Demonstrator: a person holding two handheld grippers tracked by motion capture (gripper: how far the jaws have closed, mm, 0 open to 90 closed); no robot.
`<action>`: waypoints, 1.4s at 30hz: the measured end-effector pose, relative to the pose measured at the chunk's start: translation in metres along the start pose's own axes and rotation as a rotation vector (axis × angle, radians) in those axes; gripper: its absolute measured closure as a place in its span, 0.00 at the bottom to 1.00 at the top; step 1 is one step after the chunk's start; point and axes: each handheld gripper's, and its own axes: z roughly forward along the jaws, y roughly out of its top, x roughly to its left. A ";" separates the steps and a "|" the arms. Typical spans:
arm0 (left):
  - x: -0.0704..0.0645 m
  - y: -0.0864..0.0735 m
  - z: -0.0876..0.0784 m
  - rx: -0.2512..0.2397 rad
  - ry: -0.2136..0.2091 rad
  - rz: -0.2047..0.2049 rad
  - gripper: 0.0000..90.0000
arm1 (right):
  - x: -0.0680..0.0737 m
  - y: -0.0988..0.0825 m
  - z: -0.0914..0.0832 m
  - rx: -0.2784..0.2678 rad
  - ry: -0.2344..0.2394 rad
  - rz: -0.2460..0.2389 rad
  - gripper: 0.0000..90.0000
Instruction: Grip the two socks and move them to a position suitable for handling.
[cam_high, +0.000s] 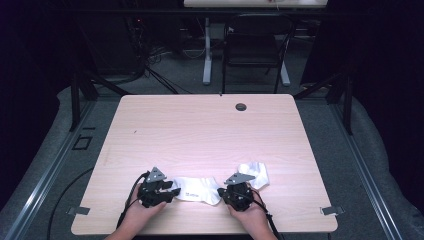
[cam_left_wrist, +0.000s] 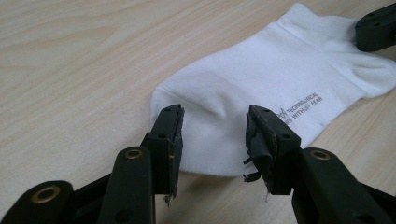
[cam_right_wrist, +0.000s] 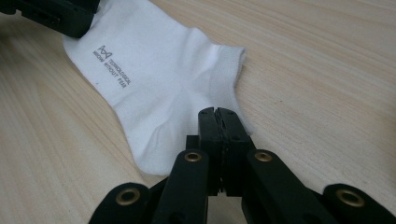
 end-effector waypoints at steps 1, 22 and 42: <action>0.000 0.000 0.000 0.001 -0.003 -0.002 0.61 | 0.000 0.000 0.000 0.002 0.000 0.000 1.00; -0.018 -0.012 -0.009 0.007 -0.077 -0.012 0.59 | -0.001 -0.006 -0.013 0.052 0.011 -0.012 1.00; -0.014 -0.002 -0.022 -0.083 -0.063 -0.004 0.52 | -0.043 0.007 -0.054 -0.088 -0.163 0.092 0.96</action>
